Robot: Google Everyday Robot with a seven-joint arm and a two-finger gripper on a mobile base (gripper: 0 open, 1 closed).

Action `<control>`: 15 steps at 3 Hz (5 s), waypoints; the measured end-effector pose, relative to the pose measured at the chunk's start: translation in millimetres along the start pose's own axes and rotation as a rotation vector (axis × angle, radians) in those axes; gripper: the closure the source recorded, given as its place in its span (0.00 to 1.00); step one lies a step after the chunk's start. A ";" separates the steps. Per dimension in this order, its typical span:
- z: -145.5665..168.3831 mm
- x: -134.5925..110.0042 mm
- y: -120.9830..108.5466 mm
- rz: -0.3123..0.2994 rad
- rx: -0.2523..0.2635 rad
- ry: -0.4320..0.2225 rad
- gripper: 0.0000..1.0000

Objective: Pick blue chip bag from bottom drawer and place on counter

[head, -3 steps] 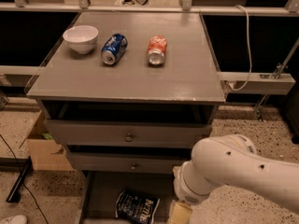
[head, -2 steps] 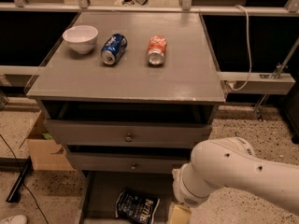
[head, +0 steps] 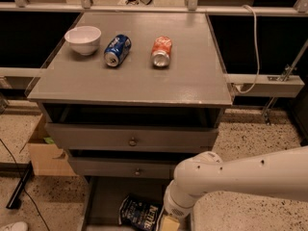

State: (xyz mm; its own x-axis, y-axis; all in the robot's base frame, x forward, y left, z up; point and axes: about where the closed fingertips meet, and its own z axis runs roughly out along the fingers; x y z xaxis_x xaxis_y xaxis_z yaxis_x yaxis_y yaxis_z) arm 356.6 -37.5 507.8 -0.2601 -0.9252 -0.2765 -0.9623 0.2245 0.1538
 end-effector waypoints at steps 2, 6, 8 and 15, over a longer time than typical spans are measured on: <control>20.4 5.5 -1.7 0.018 -0.005 0.001 0.00; 123.4 12.7 -50.3 0.082 -0.005 -0.043 0.00; 133.7 13.4 -53.7 0.094 -0.007 -0.040 0.00; 319.4 2.5 -110.2 0.201 -0.105 -0.084 0.00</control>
Offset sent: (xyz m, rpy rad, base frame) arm -0.0015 0.0014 -0.0556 -0.0018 0.0184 -0.0470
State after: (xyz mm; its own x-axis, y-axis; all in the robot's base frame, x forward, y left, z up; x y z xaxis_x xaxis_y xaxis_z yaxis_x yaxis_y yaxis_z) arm 436.4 33.3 187.2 -0.4558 -0.8353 -0.3075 -0.8778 0.3645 0.3108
